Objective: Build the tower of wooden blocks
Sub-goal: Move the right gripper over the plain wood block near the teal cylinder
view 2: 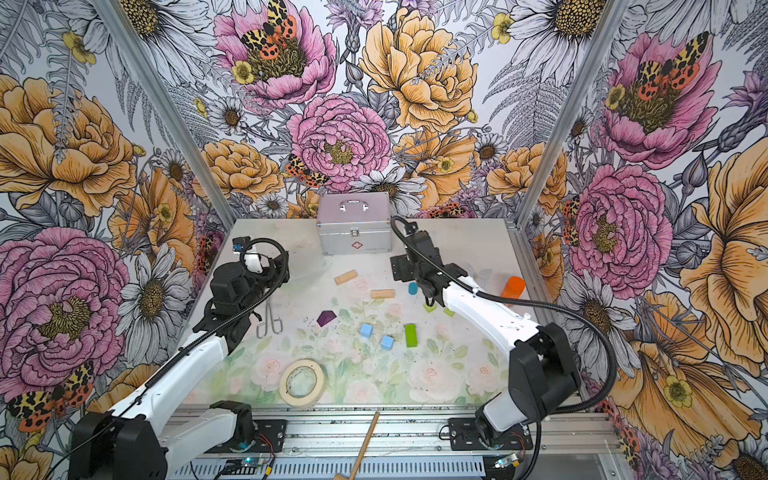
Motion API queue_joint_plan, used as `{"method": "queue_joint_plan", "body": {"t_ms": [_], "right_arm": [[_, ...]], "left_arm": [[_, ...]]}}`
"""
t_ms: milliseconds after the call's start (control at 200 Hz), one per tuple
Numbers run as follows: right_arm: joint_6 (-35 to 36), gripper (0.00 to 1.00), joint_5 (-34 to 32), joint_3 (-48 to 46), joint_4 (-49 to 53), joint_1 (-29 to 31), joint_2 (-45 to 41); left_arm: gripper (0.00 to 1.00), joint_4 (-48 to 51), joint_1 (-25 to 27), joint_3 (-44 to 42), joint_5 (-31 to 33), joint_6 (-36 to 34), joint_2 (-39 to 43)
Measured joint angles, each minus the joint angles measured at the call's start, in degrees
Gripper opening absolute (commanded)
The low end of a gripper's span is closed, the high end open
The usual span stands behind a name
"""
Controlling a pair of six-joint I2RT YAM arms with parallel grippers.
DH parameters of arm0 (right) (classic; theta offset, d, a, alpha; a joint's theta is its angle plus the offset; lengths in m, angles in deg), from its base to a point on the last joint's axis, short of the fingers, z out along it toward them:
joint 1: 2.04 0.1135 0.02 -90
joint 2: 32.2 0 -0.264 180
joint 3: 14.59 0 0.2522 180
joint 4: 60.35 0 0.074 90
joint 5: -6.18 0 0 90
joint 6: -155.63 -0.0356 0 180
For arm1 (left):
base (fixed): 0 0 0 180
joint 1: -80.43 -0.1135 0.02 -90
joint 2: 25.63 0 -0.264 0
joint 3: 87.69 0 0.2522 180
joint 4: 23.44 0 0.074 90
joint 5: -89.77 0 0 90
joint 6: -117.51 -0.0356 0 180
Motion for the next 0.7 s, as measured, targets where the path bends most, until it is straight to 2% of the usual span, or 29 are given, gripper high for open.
{"method": "queue_joint_plan", "body": {"t_ms": [120,310,701], "right_arm": [[-1.9,1.0,2.2,5.3,3.1,3.2,7.2],[-5.4,1.0,4.9,12.1,8.0,3.6,17.4],[-10.3,1.0,8.2,16.8,13.5,3.6,26.4]], "left_arm": [[0.83,2.2,0.5,0.1,0.0,0.0,0.0],[0.83,4.0,1.0,0.6,0.0,0.0,0.2],[0.83,5.5,1.3,1.8,0.0,0.0,0.1]]}}
